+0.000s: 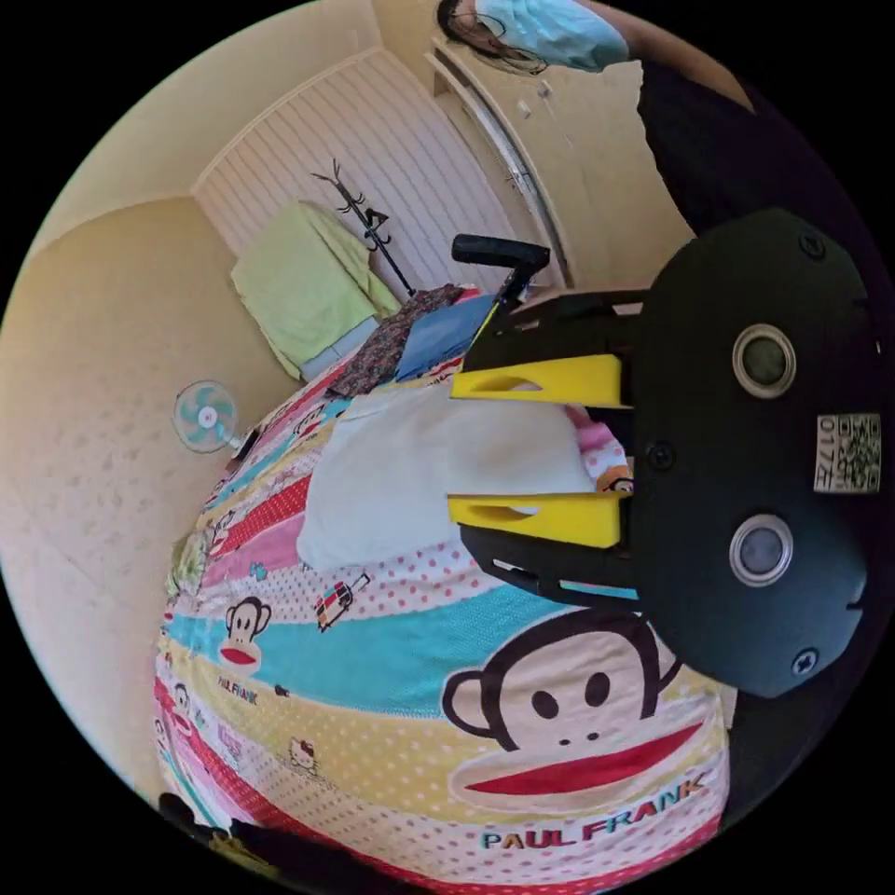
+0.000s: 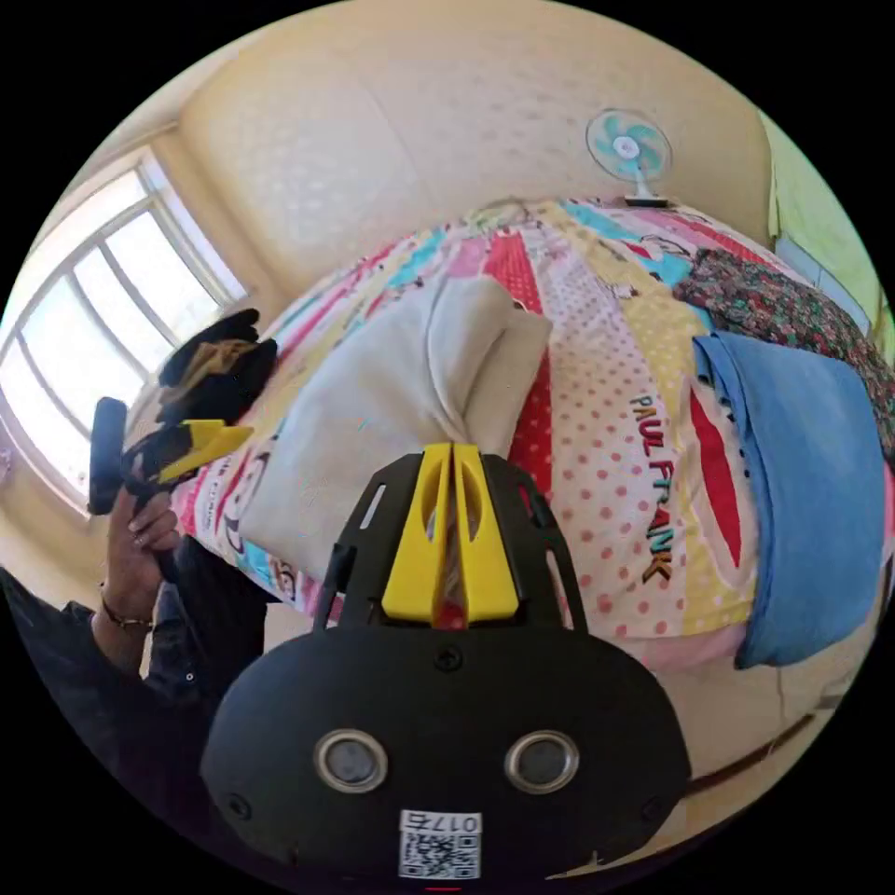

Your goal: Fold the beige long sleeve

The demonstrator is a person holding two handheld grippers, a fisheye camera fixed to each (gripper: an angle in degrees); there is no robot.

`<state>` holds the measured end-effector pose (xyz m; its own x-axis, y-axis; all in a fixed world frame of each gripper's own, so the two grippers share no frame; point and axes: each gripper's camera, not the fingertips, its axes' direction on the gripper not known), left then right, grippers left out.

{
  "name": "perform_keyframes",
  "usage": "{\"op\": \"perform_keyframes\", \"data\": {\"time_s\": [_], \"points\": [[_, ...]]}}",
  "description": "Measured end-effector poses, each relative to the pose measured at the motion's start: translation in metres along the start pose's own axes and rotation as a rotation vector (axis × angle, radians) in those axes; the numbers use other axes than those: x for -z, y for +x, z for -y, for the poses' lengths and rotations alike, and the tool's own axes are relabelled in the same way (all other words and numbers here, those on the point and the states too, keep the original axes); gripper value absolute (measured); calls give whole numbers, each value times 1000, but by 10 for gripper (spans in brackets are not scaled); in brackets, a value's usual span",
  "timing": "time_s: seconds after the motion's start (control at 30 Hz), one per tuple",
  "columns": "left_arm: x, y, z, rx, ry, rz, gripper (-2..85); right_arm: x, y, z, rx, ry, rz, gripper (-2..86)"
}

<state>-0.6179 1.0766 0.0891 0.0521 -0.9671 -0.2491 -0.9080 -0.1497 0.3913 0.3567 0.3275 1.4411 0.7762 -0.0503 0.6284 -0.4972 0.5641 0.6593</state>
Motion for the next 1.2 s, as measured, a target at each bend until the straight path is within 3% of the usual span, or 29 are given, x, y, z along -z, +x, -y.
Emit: {"op": "perform_keyframes", "data": {"time_s": [0.1, 0.23, 0.33, 0.43, 0.6, 0.77, 0.83, 0.9, 1.03, 1.1, 1.2], "points": [[-10, -46, -9, 176, -84, -104, 204, 5, 23, 0, -150, 22, 4, 7], [-39, -69, -27, 255, -207, -200, 206, 16, 35, 1, -170, 31, -27, 7], [-55, -75, -34, 290, -225, -283, 153, 27, 41, 3, -179, 32, -48, 13], [-62, -91, -41, 410, -235, -400, 99, 59, 67, 1, -248, -25, 112, 33], [-45, -61, -49, 295, -277, -503, 69, 134, 144, -50, -429, 52, 500, 164], [-35, -1, -76, 155, -341, -489, 66, 128, 189, -112, -639, -70, 684, 234], [-28, 13, -87, 117, -354, -482, 66, 113, 192, -129, -697, -54, 838, 239], [-17, 25, -100, 65, -368, -456, 66, 89, 189, -134, -760, 71, 1114, 233], [3, 25, -113, 48, -355, -387, 68, 47, 181, -98, -713, 71, 1283, 211], [31, 10, -112, 68, -257, -511, 58, 37, 180, -82, -679, 192, 1480, 198], [68, -4, -108, 41, -156, -663, 2, 73, 183, -46, -496, 395, 1497, 182]]}}
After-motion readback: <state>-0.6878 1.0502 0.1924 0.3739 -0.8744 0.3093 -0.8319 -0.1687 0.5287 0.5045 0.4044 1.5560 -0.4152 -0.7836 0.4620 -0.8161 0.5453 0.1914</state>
